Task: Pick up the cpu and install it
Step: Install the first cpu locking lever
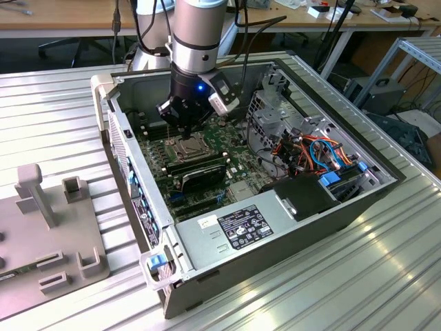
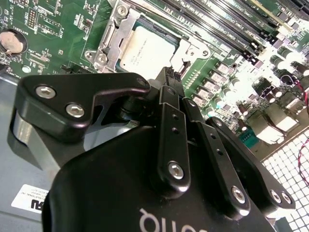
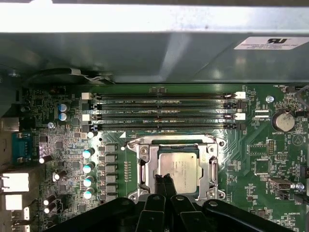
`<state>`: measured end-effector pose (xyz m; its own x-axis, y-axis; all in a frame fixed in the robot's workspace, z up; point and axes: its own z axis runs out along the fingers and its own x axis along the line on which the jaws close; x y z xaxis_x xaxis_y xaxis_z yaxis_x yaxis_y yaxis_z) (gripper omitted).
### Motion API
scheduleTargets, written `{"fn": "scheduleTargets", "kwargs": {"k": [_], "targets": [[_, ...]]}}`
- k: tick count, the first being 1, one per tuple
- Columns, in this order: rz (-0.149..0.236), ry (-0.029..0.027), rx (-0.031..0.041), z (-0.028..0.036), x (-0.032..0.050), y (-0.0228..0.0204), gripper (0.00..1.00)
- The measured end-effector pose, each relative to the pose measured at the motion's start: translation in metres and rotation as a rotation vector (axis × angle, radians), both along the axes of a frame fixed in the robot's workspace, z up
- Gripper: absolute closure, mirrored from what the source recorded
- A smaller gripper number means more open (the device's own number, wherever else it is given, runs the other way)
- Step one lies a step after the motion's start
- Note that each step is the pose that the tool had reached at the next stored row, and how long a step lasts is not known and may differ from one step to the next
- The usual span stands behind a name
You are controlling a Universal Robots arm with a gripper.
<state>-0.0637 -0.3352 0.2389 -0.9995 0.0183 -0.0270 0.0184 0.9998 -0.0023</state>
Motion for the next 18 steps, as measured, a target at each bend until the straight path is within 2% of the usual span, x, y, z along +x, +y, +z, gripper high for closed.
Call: {"fn": "scheduleTargets", "kwargs": {"k": [6,13,18], "targets": [[0.000,0.0001,-0.0002,0.0004,-0.0001,-0.0001,0.89],[0.000,0.0000,-0.0001,0.0070,-0.0001,0.0000,0.89],[0.000,-0.0001,0.0000,0.0073,-0.0001,0.0000,0.89]]}}
